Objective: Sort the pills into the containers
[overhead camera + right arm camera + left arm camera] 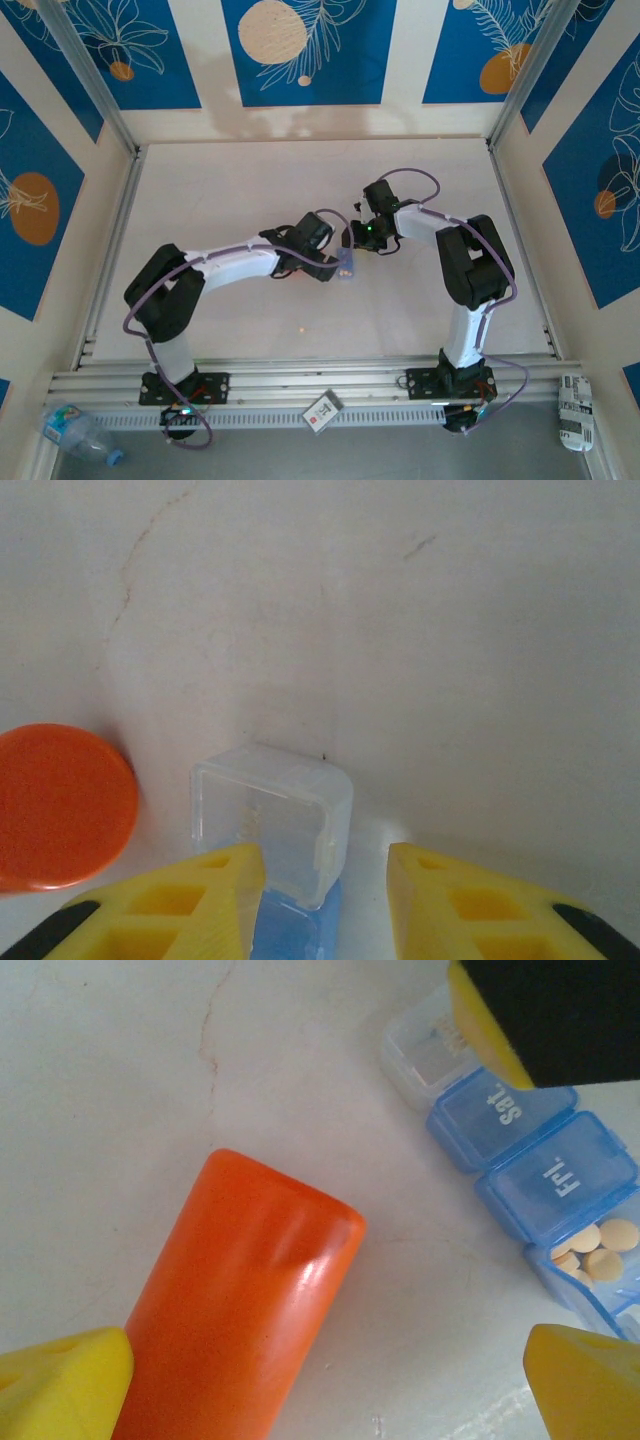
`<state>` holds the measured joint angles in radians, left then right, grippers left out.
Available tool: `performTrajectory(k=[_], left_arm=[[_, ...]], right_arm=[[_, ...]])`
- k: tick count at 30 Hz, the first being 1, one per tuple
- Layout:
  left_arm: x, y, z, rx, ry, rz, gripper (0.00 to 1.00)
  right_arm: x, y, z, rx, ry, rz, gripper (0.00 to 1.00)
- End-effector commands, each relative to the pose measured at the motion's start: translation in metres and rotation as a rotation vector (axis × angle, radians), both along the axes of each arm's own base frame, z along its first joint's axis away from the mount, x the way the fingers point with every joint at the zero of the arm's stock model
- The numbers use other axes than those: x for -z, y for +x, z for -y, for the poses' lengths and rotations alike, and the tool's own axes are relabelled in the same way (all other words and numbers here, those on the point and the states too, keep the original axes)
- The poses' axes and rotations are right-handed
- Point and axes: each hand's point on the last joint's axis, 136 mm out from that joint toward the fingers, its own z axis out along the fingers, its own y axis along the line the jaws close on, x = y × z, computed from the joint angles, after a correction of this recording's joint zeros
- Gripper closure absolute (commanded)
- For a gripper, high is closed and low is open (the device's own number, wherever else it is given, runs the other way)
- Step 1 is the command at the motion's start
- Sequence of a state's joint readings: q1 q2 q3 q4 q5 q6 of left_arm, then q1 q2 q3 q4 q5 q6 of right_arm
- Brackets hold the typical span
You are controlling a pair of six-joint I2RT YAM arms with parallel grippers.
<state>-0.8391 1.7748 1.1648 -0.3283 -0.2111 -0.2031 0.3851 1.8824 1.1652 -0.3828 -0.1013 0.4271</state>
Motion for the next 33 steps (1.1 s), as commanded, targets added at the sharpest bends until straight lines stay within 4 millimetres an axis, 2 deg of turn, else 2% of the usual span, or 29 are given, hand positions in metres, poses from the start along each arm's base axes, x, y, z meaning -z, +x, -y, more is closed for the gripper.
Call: performTrajectory(k=[1,10,21,28,33], left_arm=[[-0.006,-0.003,0.016,0.038,-0.023,-0.006,0.00],[-0.003,-0.007,0.034,0.067,-0.056,-0.028,0.00],[0.011,-0.013,0.046,0.082,-0.077,-0.067,0.00],[0.025,-0.019,0.048,0.085,-0.061,-0.095,0.00],[0.033,-0.022,0.043,0.078,-0.032,-0.091,0.00]], right_arm=[[0.023,-0.009,0.003,-0.013,-0.039,-0.053,0.61],[0.028,-0.011,0.003,-0.015,-0.041,-0.071,0.61],[0.032,-0.013,0.004,-0.013,-0.040,-0.083,0.63],[0.032,-0.013,0.005,-0.006,-0.032,-0.089,0.64],[0.032,-0.013,0.004,-0.005,-0.028,-0.091,0.64]])
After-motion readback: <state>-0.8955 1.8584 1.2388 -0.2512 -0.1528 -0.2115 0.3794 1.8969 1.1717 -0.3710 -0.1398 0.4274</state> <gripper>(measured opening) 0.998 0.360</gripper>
